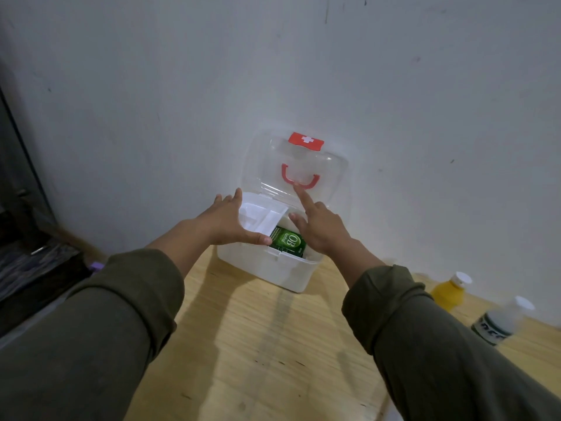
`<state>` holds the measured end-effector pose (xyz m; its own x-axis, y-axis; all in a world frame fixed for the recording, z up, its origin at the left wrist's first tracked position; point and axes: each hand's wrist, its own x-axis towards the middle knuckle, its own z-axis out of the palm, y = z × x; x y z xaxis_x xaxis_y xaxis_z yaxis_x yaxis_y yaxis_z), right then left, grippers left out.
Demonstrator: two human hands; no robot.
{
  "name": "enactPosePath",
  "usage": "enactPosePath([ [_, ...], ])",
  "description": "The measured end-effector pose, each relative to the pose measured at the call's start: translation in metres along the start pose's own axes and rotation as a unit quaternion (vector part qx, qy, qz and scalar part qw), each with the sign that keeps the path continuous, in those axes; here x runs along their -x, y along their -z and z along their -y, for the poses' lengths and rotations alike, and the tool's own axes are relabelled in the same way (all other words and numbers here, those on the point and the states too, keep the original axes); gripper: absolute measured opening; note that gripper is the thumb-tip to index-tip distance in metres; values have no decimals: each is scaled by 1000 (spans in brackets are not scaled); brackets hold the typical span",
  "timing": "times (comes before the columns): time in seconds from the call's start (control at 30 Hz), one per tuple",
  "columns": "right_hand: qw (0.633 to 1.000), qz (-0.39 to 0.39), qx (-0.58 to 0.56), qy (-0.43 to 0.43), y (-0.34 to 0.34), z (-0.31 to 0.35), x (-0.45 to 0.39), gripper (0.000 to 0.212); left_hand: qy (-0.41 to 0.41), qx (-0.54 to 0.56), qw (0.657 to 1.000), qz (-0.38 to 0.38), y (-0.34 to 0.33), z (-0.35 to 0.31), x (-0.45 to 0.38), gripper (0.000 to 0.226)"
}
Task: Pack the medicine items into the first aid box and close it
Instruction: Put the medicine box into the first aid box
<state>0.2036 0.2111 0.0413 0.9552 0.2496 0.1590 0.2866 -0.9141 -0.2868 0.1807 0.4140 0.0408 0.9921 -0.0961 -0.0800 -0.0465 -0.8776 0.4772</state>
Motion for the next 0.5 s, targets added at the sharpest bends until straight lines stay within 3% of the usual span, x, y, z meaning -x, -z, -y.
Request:
enactPosePath([
  [0.5,999,46,3,-10,-14,12,-3,51,-6,6,1000,1,-2,2,-1,133],
])
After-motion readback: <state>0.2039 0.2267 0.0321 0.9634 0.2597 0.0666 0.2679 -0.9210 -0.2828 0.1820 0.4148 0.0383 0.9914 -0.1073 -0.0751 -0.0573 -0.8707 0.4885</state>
